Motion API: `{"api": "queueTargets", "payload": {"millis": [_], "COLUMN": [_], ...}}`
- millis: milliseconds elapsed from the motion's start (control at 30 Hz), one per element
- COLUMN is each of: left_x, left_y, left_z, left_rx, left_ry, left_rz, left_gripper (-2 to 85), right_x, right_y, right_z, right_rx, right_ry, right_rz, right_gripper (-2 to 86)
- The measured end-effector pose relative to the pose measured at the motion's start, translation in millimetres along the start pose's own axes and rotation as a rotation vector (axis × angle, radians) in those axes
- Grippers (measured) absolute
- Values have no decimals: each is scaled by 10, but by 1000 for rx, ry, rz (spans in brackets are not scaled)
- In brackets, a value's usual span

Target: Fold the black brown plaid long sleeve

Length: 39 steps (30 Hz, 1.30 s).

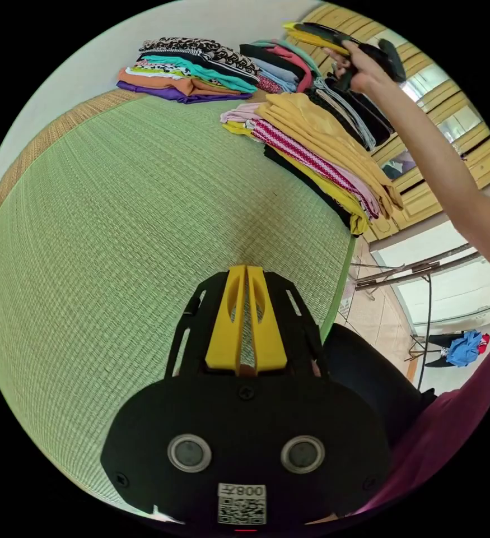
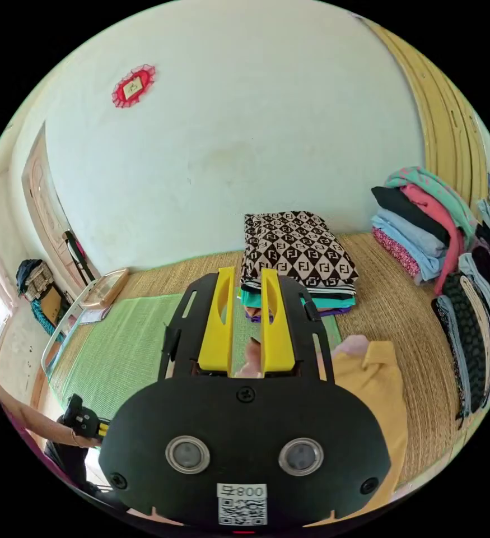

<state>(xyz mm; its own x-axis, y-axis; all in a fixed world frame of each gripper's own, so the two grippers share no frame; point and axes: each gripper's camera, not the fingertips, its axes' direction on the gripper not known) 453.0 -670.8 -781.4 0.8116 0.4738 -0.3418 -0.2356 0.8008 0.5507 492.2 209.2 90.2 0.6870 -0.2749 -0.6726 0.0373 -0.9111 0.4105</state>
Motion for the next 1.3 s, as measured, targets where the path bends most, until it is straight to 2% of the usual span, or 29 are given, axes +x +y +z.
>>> {"api": "queueTargets", "payload": {"millis": [100, 367, 467, 567, 767, 900, 1000, 1167, 1300], "left_x": [42, 33, -45, -152, -474, -979, -1244, -1635, -2031], "left_y": [263, 875, 1097, 1323, 1771, 2150, 2565, 3419, 4392], "left_z": [-55, -205, -270, -340, -499, -677, -984, -1635, -2245], "left_rx": [41, 79, 83, 86, 89, 115, 188, 306, 444], "left_ry": [-42, -122, -123, -118, -72, 138, 195, 255, 338], "left_rz": [55, 96, 97, 96, 76, -68, -167, -307, -464], "left_gripper": [3, 3, 3, 3, 2, 1, 1, 3, 6], "right_x": [-37, -98, -28, 107, 360, 165, -178, -1070, -1471], "right_y": [-525, -1456, -1542, -1576, -1624, -1629, -1581, -1222, -834], "right_z": [712, 2312, 2710, 2805, 2479, 1975, 1448, 645, 339], "right_rx": [-63, -237, -307, -281, -175, -90, -33, -50, -103], "right_ry": [9, 272, 299, 257, 34, -97, -286, -578, -788], "right_rz": [-15, -67, -60, -2, 167, 135, 54, -99, -54], "right_gripper": [85, 93, 86, 60, 28, 24, 22, 22, 22]}}
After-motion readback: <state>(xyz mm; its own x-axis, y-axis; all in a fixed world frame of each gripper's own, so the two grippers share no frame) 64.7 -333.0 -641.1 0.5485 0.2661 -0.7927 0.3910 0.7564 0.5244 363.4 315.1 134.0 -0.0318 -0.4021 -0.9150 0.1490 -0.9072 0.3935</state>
